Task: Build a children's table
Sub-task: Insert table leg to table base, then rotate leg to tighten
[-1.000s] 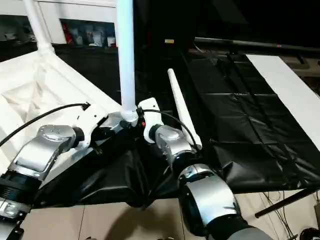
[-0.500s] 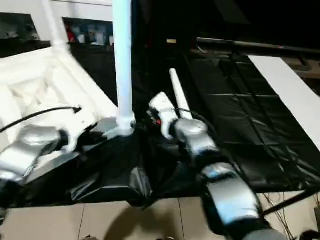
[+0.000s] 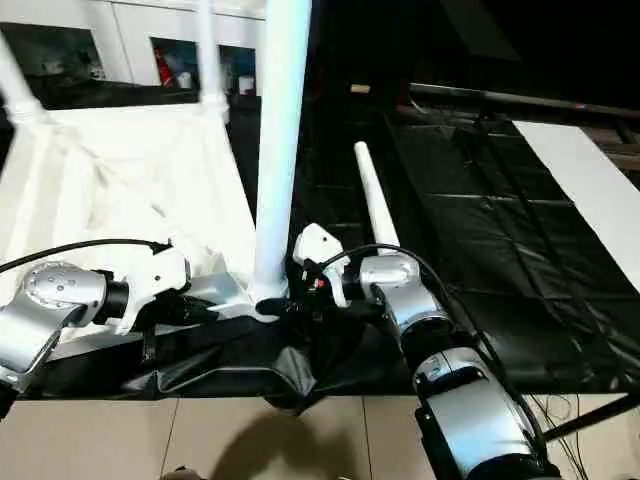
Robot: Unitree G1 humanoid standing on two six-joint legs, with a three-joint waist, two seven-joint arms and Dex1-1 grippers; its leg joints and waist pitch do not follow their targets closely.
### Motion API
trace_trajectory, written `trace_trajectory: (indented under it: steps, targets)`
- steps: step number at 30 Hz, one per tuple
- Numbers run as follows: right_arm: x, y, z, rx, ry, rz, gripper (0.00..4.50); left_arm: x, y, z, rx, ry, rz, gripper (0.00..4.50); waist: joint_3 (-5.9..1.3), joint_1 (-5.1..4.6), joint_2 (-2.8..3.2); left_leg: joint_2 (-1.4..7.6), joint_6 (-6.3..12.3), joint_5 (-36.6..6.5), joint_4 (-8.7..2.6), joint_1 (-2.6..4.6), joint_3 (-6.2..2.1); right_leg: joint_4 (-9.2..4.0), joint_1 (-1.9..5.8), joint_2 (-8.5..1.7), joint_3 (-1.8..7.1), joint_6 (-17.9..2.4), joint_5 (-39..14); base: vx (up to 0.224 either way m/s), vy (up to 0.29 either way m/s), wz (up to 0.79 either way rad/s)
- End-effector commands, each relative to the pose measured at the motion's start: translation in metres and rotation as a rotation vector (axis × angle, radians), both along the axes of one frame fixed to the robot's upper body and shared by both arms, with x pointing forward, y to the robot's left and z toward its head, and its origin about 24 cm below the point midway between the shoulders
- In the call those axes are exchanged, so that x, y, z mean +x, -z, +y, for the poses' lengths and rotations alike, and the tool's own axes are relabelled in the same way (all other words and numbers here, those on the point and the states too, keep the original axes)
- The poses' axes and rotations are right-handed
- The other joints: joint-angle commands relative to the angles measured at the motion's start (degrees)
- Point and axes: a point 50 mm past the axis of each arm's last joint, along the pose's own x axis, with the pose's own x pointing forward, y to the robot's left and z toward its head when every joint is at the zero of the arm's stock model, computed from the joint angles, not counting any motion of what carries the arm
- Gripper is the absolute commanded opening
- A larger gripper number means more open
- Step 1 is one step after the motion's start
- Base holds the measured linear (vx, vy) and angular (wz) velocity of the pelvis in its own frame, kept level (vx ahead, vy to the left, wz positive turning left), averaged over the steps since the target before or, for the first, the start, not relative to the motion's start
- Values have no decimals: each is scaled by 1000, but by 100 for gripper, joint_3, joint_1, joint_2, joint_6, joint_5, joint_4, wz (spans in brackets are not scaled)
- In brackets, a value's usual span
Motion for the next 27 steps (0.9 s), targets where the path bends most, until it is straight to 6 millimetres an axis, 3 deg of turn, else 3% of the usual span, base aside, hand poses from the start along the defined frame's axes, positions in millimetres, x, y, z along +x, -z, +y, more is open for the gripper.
trace_trajectory:
  steps: [1,5,15,21,23,27]
  targets:
    - [-1,-3,-2,12,-12,3,393,0,-4,-11,-21,78,-30,0,-356,-21,133,108,182,-593,-332,22,24,-325,376,-456,391,-1134,-167,0,0,0]
    - [-2,-1,-1,29,-19,24,367,0,-4,-9,-18,78,-30,0,-364,-13,156,108,158,-580,-327,28,17,-315,370,-455,384,-1180,-128,0,0,0]
    - [-6,5,-2,9,-20,53,283,-1,-2,-6,-11,80,-26,0,-379,-10,143,101,171,-515,-308,25,15,-285,386,-452,379,-1233,59,0,0,0]
    - [-5,11,-2,-4,17,81,270,-1,-1,-4,-12,69,-19,0,-377,-10,142,97,146,-541,-306,19,13,-286,389,-453,380,-1216,-22,0,0,0]
    - [-3,15,-2,2,74,98,269,0,0,-4,-19,54,-20,0,-372,-17,131,91,137,-566,-306,14,14,-295,390,-454,383,-1189,-99,0,0,0]
    - [0,22,0,13,203,120,269,2,1,-5,-27,10,-24,0,-324,-51,147,105,-22,-1051,-344,48,-9,-418,355,-491,386,-979,-1154,0,0,0]
